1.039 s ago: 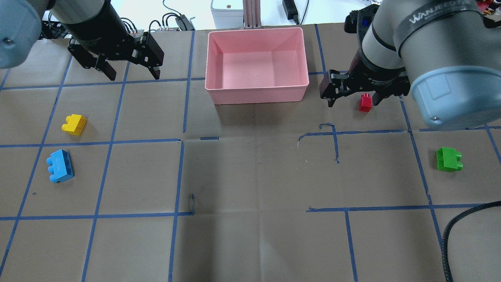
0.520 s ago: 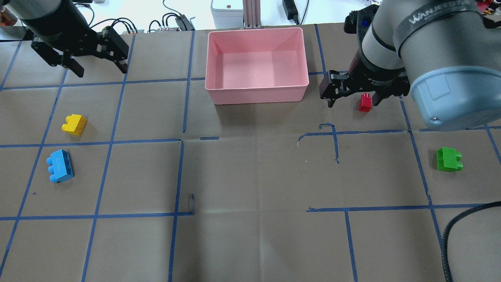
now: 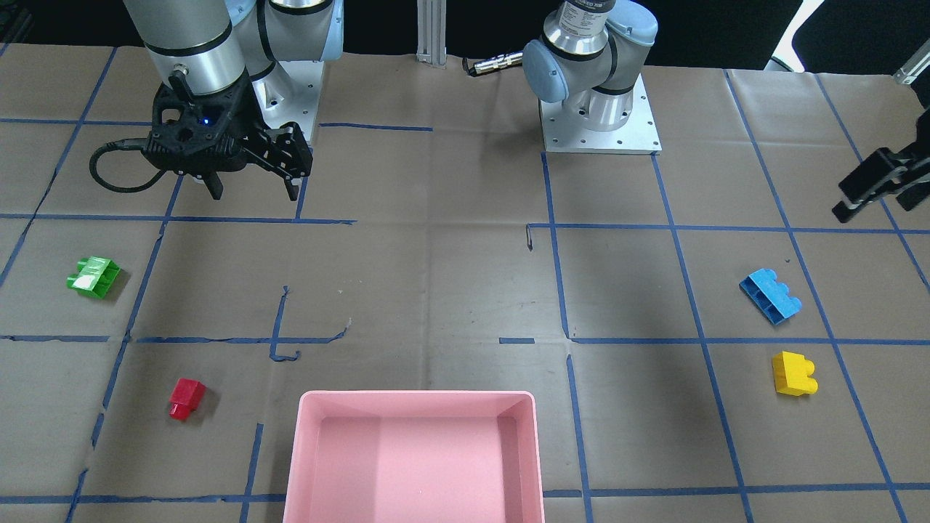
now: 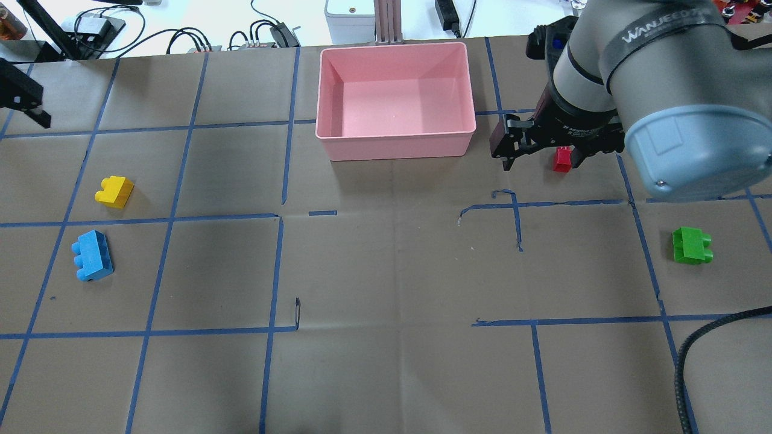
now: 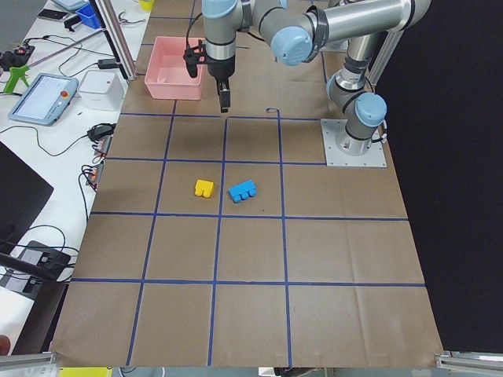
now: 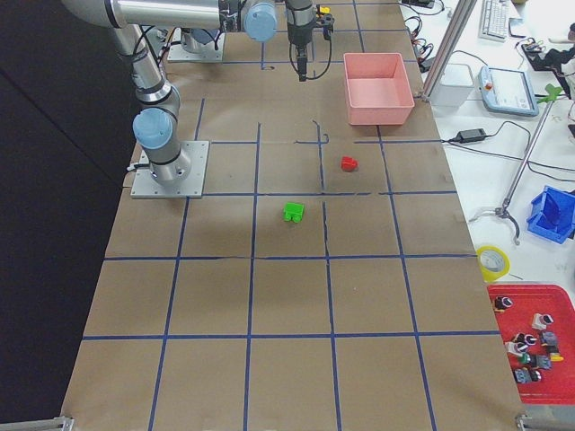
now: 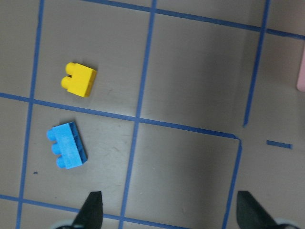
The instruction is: Put all blocks into box
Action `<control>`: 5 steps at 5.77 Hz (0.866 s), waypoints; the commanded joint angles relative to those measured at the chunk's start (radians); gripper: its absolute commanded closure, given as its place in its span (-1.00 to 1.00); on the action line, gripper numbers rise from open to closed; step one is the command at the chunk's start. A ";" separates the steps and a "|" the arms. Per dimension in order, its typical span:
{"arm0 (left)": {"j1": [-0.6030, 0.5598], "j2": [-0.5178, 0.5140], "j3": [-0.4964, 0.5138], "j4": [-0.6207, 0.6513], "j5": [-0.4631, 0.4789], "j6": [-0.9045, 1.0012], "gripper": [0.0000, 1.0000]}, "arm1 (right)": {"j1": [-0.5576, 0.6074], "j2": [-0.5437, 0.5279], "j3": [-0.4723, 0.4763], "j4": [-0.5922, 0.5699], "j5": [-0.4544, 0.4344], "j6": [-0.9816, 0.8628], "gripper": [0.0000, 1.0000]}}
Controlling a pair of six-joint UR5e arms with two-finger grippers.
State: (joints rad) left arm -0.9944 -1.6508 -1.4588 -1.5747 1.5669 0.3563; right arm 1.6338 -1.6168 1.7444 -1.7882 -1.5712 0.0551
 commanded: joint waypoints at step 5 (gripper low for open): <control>0.129 -0.041 -0.092 0.008 0.062 -0.368 -0.99 | -0.492 -0.017 0.123 -0.037 0.010 -0.572 -0.97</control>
State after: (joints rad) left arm -0.8749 -1.6945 -1.5342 -1.5682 1.6148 0.0666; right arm 1.1956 -1.6317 1.8198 -1.8139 -1.5656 -0.4920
